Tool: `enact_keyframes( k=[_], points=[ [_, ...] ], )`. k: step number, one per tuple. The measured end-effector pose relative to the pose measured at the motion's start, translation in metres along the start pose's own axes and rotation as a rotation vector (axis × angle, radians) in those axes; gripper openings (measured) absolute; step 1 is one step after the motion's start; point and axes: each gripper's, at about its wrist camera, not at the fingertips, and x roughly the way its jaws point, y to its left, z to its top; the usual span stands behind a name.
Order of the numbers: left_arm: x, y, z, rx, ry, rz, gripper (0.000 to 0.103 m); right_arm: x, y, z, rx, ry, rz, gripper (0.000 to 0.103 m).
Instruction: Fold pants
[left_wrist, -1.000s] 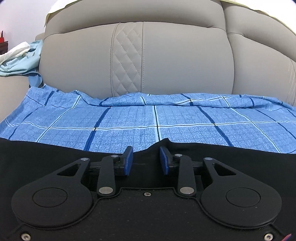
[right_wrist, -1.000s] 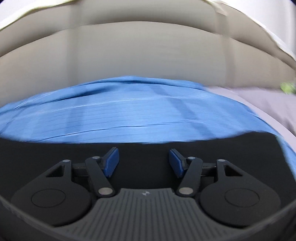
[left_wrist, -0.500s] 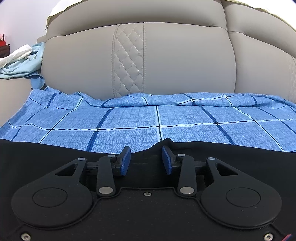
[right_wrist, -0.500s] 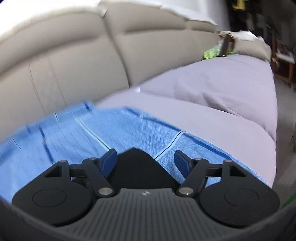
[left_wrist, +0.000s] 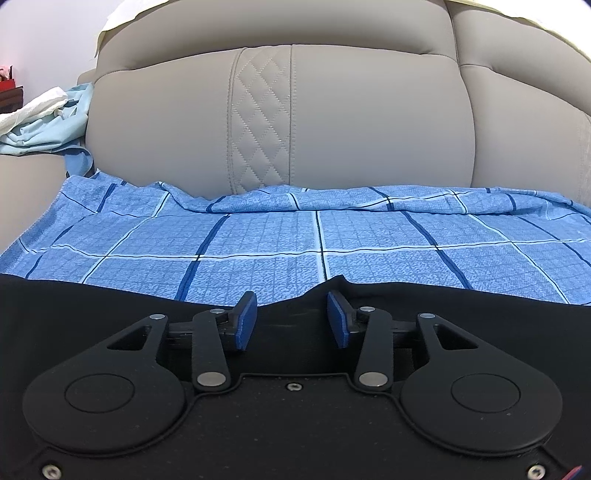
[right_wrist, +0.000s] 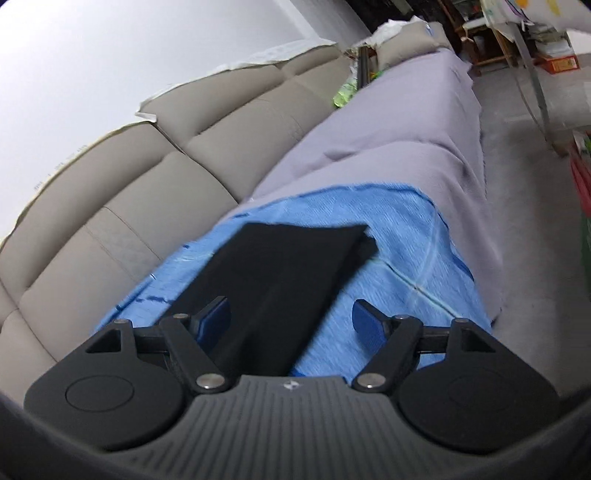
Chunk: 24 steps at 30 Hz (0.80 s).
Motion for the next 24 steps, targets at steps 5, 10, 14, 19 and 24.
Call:
enact_keyframes(
  k=[5, 10, 14, 19, 24],
  points=[
    [0.0, -0.001, 0.0, 0.007, -0.001, 0.01, 0.042, 0.016, -0.013, 0.001, 0.011, 0.019, -0.003, 0.083],
    [0.0, -0.002, 0.0, 0.014, -0.001, 0.018, 0.043, 0.04, -0.011, 0.021, 0.003, 0.004, 0.019, 0.083],
    [0.0, -0.001, 0.0, 0.008, 0.0, 0.016, 0.044, 0.062, -0.003, 0.033, -0.079, 0.048, 0.024, 0.083],
    [0.0, 0.001, 0.0, -0.002, 0.001, 0.017, 0.045, 0.082, -0.007, 0.05, -0.041, 0.06, 0.046, 0.081],
    [-0.007, -0.007, 0.006, 0.038, 0.009, 0.051, 0.045, 0.097, 0.003, 0.056, 0.0, 0.138, 0.072, 0.025]
  ],
)
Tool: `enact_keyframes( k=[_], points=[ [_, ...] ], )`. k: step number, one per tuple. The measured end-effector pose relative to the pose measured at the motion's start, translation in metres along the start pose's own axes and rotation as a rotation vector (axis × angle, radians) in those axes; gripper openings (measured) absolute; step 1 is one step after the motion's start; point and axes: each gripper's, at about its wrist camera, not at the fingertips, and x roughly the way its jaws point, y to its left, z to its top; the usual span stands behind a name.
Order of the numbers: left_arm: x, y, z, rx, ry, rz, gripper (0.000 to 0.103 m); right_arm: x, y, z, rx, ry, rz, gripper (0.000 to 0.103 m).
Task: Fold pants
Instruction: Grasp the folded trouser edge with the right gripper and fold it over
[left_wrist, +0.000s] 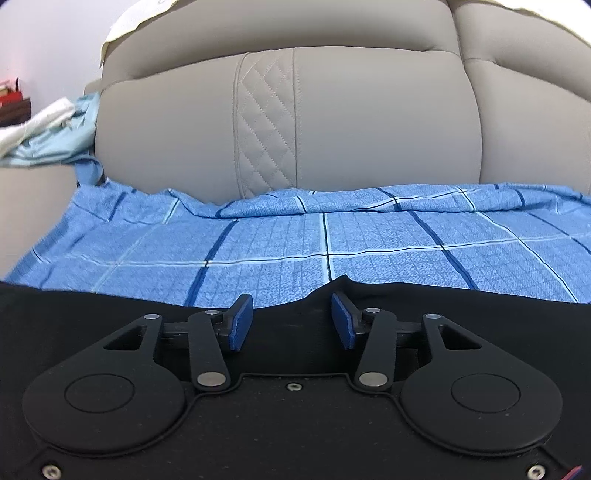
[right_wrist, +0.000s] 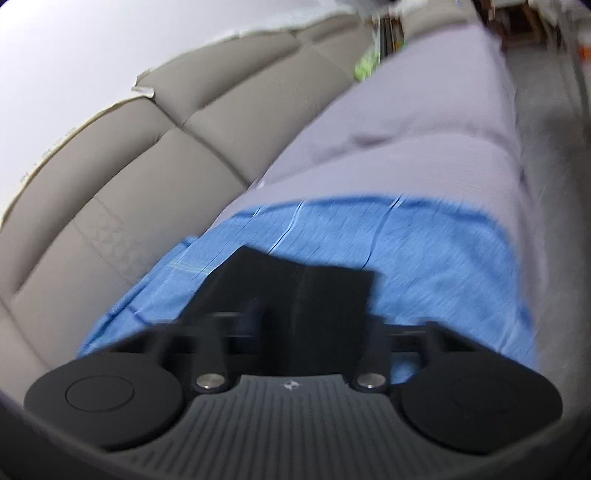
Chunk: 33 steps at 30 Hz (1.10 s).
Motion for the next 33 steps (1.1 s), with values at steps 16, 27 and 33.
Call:
enact_keyframes(
  k=[16, 27, 33],
  points=[
    [-0.07, 0.122, -0.026, -0.167, 0.066, -0.026, 0.045, -0.054, 0.314, -0.192, -0.931, 0.184, 0.466, 0.011],
    [-0.099, 0.141, -0.056, -0.182, 0.092, -0.123, 0.046, -0.155, 0.311, -0.367, -1.425, 0.14, 0.717, 0.059],
    [-0.114, 0.116, -0.053, -0.17, 0.083, -0.239, 0.053, -0.177, 0.282, -0.342, -1.355, 0.246, 0.858, 0.087]
  ],
)
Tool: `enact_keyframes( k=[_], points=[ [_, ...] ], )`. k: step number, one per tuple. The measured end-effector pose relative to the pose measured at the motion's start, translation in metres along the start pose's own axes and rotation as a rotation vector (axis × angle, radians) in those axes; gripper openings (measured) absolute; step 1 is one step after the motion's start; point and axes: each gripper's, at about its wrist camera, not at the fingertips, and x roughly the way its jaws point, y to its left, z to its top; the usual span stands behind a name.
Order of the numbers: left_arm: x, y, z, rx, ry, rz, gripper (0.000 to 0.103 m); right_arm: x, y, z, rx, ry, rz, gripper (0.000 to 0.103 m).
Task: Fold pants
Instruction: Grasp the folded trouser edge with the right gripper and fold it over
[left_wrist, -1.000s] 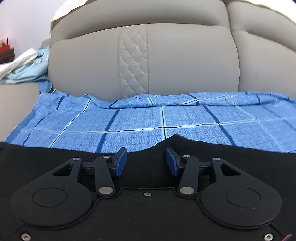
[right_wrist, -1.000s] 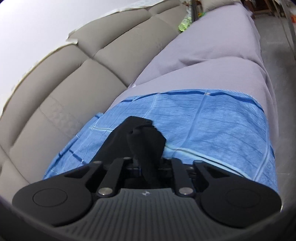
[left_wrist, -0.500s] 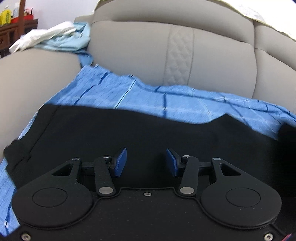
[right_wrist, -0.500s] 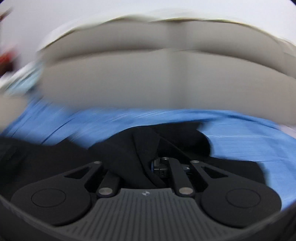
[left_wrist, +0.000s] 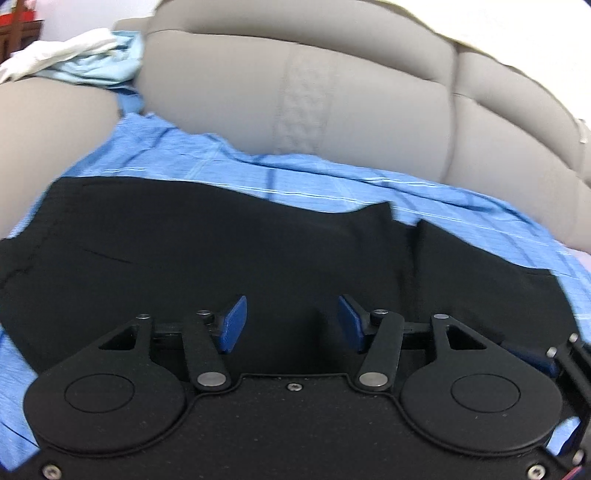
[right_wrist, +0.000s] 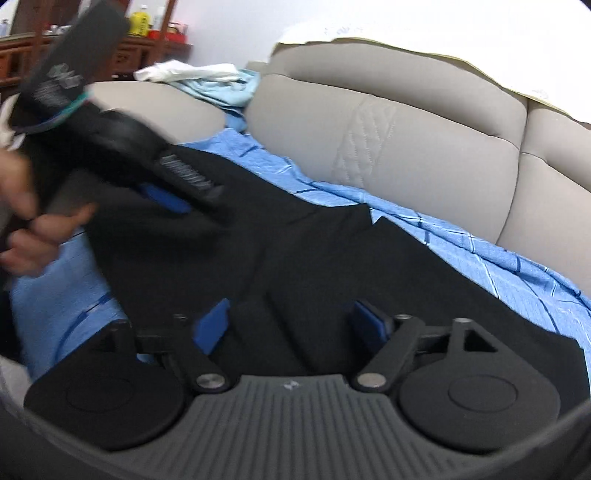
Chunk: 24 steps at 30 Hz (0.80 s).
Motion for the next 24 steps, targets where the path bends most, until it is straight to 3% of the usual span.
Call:
enact_keyframes(
  k=[5, 11, 14, 17, 20, 24],
  points=[
    [-0.007, -0.036, -0.006, 0.097, -0.003, -0.103, 0.054, -0.037, -0.015, -0.019, 0.118, -0.015, -0.019, 0.089],
    [-0.02, -0.075, -0.009, 0.169, -0.048, -0.23, 0.056, -0.085, -0.059, -0.044, 0.367, -0.078, -0.181, 0.089],
    [-0.019, -0.09, -0.011, 0.206, -0.065, -0.235, 0.06, -0.11, -0.08, -0.059, 0.479, -0.13, -0.267, 0.09],
    [-0.014, -0.099, -0.013, 0.213, -0.037, -0.239, 0.058, -0.111, -0.104, -0.07, 0.555, -0.077, -0.408, 0.09],
    [-0.022, -0.102, -0.014, 0.195, -0.076, -0.253, 0.058, -0.111, -0.124, -0.082, 0.613, -0.066, -0.442, 0.09],
    [-0.02, -0.119, -0.008, 0.232, -0.094, -0.252, 0.059, -0.101, -0.132, -0.088, 0.6, 0.019, -0.478, 0.069]
  ],
)
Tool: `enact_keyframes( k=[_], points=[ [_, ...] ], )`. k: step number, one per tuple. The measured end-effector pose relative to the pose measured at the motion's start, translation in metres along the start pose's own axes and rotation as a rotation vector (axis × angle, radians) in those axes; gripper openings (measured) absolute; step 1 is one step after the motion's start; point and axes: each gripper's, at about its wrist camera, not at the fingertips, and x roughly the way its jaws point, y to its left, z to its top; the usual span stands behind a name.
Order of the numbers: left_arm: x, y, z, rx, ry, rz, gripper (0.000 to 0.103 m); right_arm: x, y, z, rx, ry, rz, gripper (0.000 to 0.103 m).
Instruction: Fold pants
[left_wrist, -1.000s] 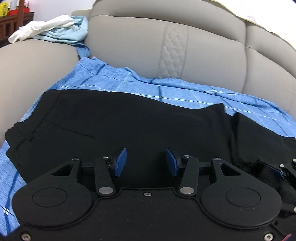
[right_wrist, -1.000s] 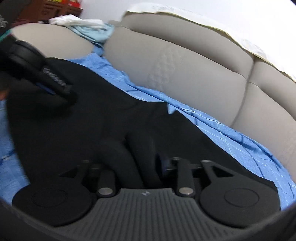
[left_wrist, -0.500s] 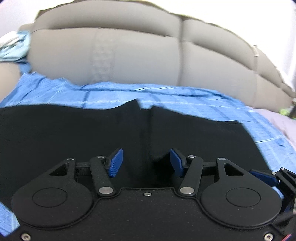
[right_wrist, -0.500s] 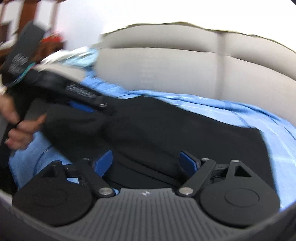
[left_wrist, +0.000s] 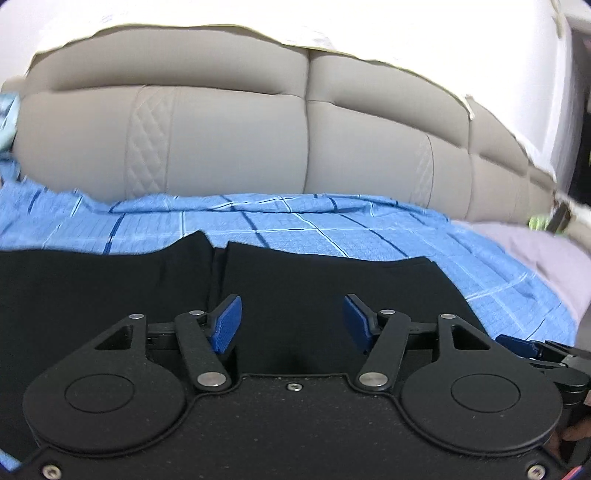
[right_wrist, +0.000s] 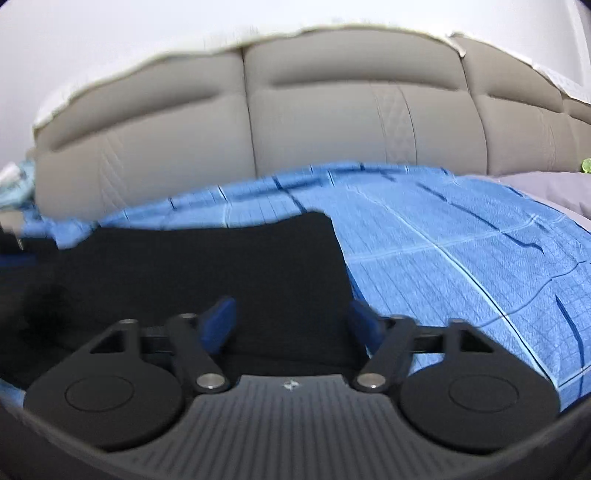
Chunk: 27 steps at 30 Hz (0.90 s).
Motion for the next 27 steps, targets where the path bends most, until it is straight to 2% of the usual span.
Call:
enact_keyframes(
  k=[1, 2, 7, 9, 14, 17, 22, 25, 27],
  points=[
    [0.005, -0.005, 0.0, 0.031, 0.009, 0.014, 0.059, 0.002, -0.001, -0.001, 0.007, 0.025, -0.006, 0.063],
    [0.011, -0.01, -0.002, 0.064, 0.025, 0.027, 0.059, 0.0, -0.003, -0.003, 0.015, 0.043, -0.008, 0.062],
    [0.027, -0.019, -0.029, 0.127, 0.119, 0.04, 0.058, -0.019, 0.001, -0.023, -0.032, 0.064, -0.014, 0.062],
    [0.029, -0.018, -0.042, 0.142, 0.153, 0.06, 0.058, -0.026, 0.003, -0.03, -0.058, 0.078, -0.012, 0.066],
    [0.011, -0.018, -0.062, 0.24, 0.145, 0.102, 0.059, -0.036, 0.001, -0.036, -0.06, 0.152, 0.01, 0.068],
    [0.002, -0.016, -0.06, 0.241, 0.144, 0.11, 0.059, -0.047, -0.011, -0.024, -0.019, 0.093, 0.031, 0.068],
    [-0.011, -0.01, -0.035, 0.133, 0.081, 0.076, 0.059, -0.03, -0.029, 0.011, 0.038, 0.001, -0.002, 0.069],
    [-0.01, -0.012, -0.026, 0.114, 0.051, 0.044, 0.057, 0.004, -0.032, 0.032, 0.024, 0.009, 0.023, 0.069],
    [-0.003, -0.017, -0.03, 0.138, 0.076, 0.057, 0.05, 0.034, -0.032, 0.043, 0.009, 0.057, 0.035, 0.069]
  ],
)
